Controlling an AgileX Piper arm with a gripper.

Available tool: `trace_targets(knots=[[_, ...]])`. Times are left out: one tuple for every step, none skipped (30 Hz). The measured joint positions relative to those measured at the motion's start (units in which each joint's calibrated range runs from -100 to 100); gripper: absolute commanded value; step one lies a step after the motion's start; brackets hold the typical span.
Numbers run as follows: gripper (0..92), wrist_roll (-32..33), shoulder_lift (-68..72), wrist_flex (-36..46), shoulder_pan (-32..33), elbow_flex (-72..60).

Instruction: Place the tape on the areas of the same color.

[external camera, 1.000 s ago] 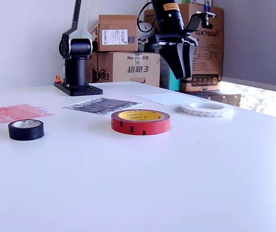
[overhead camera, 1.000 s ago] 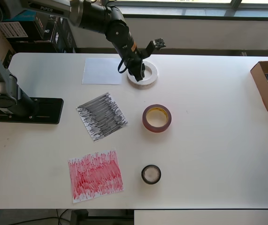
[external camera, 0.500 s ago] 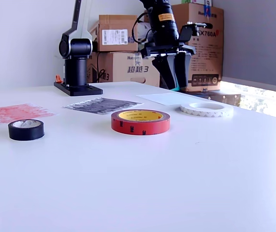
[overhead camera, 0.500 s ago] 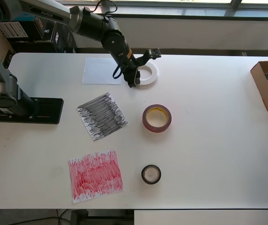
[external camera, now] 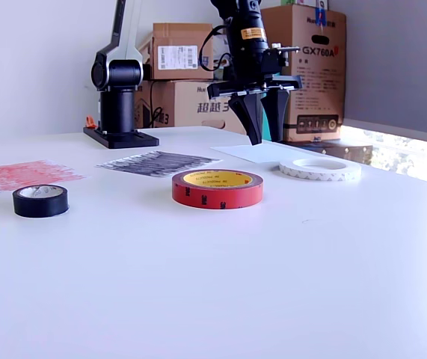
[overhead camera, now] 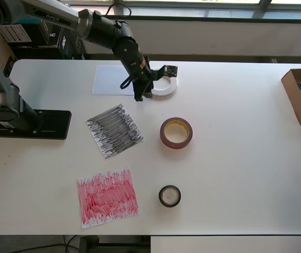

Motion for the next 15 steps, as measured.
trace_targets(knots=[[41.1, 0.0, 0.0, 0.0, 0.0, 0.0], [41.1, 0.0, 0.0, -0.3, 0.0, 0.0], [41.1, 0.0, 0.0, -0.7, 0.0, 0.0], [41.2, 0.0, 0.0, -0.9, 0.0, -0.2], [41.2, 0.0, 0.0, -0.9, 0.0, -0.7], [41.2, 0.0, 0.0, -1.4, 0.0, -0.9], [41.2, 0.0, 0.0, -1.6, 0.0, -1.1], [41.3, 0.0, 0.0, -1.6, 0.0, -1.1], [41.3, 0.0, 0.0, -1.5, 0.0, -1.1], [41.3, 0.0, 0.0, -1.5, 0.0, -1.1], [41.3, 0.0, 0.0, -1.5, 0.0, -1.1], [41.3, 0.3, 0.0, -1.5, 0.0, -1.1], [41.4, 0.6, 0.0, -1.5, 0.0, -0.8], [42.3, 0.8, 0.0, -1.5, 0.0, -0.3], [44.1, 0.8, 0.0, -1.3, 0.0, 0.1]])
